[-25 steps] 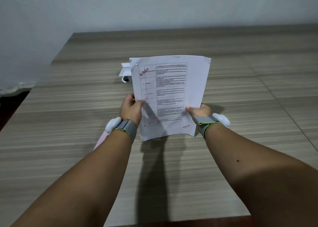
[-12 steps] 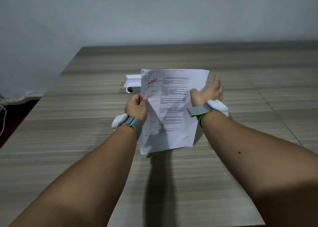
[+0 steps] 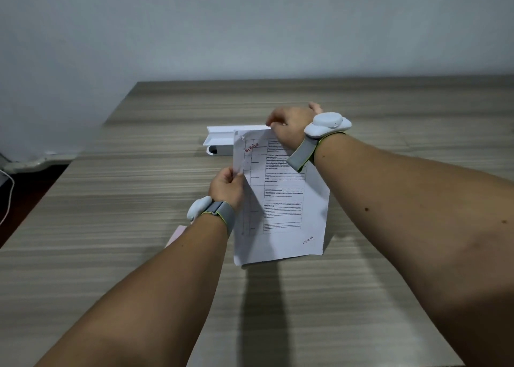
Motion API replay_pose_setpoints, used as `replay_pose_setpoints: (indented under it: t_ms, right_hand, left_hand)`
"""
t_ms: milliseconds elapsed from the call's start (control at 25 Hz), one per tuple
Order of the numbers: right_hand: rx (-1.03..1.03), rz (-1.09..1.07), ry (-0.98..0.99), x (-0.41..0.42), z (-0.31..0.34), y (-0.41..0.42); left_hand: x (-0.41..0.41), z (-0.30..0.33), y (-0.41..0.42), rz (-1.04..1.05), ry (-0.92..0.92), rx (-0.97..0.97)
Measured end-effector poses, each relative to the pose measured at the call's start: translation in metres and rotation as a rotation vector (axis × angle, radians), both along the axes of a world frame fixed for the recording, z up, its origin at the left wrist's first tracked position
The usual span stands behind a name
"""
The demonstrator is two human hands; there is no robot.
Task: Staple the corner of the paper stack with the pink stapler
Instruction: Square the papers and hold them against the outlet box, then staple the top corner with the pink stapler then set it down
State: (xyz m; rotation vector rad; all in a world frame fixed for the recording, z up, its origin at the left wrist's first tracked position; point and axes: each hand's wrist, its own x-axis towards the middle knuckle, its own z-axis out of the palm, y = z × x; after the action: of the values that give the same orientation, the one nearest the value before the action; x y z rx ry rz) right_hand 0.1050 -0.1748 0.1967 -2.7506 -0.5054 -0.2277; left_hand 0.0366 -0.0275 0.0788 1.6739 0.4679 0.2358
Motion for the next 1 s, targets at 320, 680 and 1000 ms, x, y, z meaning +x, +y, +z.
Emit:
replay_pose_setpoints:
  t_ms: [320, 680, 1000]
  right_hand:
    - [-0.029, -0.01, 0.032, 0.006, -0.012, 0.004]
    - [0.064, -0.016, 0.071, 0.0, -0.021, 0.005]
    - [0.04, -0.033, 0.112, -0.002, -0.019, 0.008]
  left_hand:
    - [-0.003, -0.004, 0.005, 0.018, 0.009, -0.015]
    - [-0.014, -0.007, 0.029, -0.112, 0.061, -0.006]
    - [-0.022, -0.045, 0.1, 0.101, 0.263, 0.377]
